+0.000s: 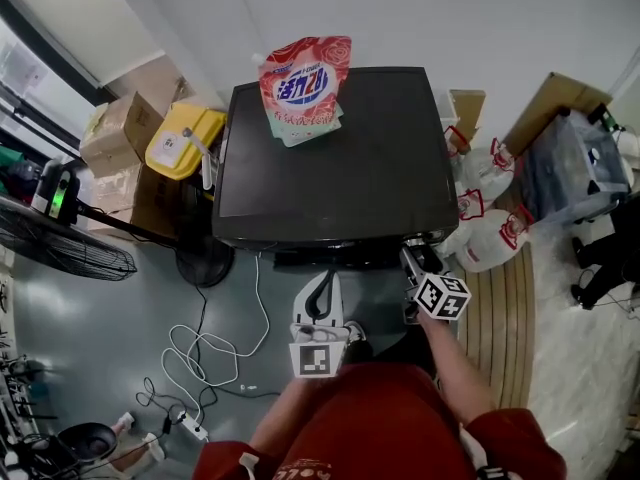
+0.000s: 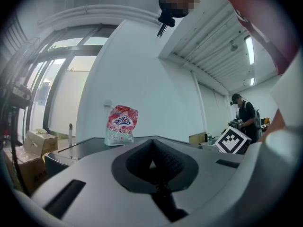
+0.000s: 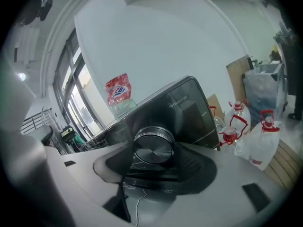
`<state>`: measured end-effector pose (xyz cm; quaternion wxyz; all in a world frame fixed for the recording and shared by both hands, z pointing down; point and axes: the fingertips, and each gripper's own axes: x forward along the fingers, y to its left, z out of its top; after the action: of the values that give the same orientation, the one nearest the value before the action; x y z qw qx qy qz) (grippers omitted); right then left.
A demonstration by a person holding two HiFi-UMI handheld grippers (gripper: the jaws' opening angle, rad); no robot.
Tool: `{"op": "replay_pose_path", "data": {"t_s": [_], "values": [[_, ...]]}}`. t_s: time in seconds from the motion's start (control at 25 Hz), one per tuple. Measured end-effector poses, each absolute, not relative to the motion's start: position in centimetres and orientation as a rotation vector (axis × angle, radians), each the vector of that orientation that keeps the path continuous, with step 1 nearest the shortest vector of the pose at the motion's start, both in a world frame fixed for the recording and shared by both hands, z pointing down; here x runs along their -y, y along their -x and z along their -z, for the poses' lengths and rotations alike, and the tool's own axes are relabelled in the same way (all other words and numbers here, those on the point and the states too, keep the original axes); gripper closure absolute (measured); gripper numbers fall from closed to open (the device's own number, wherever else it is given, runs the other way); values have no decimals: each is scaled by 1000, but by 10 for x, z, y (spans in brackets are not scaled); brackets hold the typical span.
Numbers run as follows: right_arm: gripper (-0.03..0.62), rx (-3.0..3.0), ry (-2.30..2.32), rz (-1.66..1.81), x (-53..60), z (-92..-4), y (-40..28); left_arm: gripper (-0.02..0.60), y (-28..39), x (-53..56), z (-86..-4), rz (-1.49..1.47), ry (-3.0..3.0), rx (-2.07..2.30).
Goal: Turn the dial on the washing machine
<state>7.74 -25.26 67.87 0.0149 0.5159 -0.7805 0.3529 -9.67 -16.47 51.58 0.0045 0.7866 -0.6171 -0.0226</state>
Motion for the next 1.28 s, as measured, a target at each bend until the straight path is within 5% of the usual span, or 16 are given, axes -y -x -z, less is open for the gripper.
{"op": "replay_pose_path", "data": {"t_s": [0.72,1.28], "values": [[319,2444,-1593,-1149,254,-680,-77,572,96,167,-515,76,-2481,1927],[321,2573,-1577,-1816,253,-679,-84,572,89,167,-510,63,-2520,1921]]}}
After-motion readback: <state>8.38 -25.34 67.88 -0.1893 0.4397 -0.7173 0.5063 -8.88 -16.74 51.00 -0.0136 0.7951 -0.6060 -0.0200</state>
